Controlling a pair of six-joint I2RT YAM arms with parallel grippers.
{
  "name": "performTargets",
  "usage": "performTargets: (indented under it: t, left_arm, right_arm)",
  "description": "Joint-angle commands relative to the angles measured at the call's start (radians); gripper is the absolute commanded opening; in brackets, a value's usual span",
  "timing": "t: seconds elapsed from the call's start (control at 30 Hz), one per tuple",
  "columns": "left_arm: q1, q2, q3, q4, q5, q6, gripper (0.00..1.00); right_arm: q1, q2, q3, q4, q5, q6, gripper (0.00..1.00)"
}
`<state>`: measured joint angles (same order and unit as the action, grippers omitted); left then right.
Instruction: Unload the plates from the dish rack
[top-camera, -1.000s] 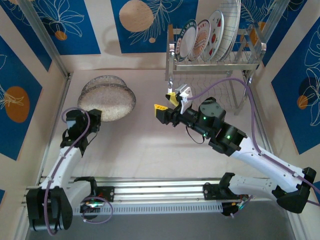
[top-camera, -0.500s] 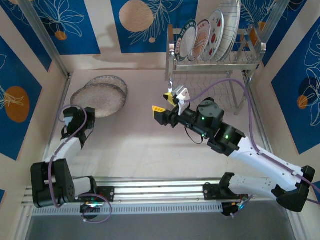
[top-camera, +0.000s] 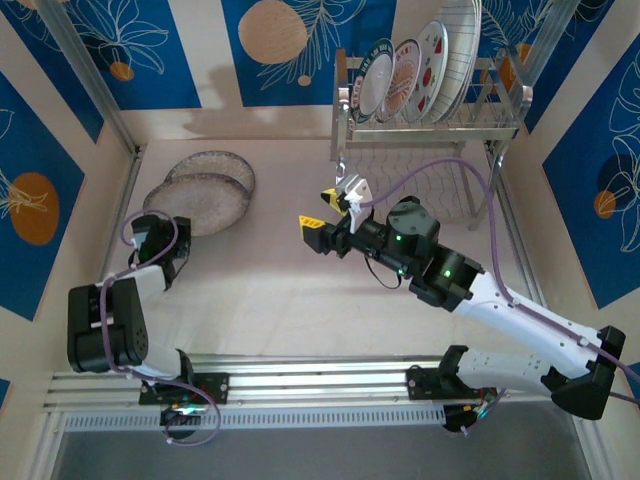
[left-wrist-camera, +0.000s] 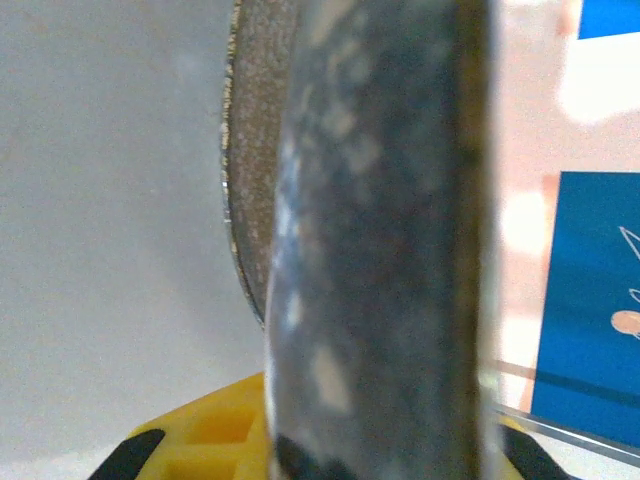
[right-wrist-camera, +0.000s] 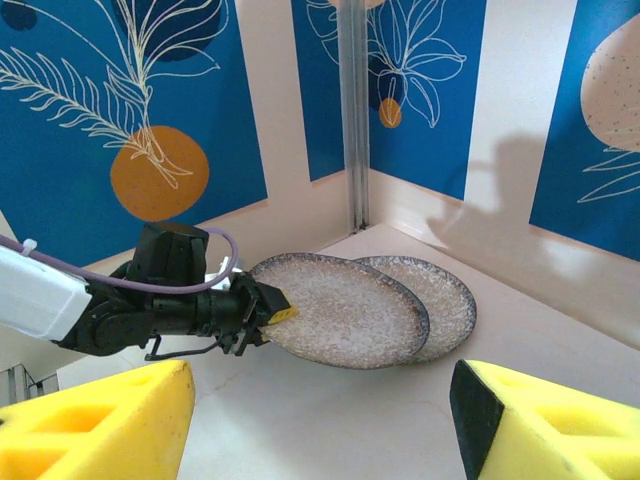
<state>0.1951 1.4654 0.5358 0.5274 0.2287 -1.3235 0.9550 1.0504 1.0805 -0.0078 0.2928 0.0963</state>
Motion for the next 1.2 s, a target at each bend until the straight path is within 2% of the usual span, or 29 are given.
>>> performTargets:
  t: [0.0,0.6,1.17]
  left_arm:
    - [0.015,0.002,0.095,0.304,0.045,0.029,0.0]
    - [0.015,0.192,0.156,0.389,0.07,0.033,0.0]
    - [0.014,0.306,0.244,0.35,0.073,0.014,0.0]
  right_arm:
    - [0.007,0.005,0.029,0.029,0.029,-0.02,0.7]
    - [0.001,0.016,0.041,0.011,0.038,-0.009,0.7]
    - [-0.003,0.017,0.062,-0.03,0.038,0.002,0.7]
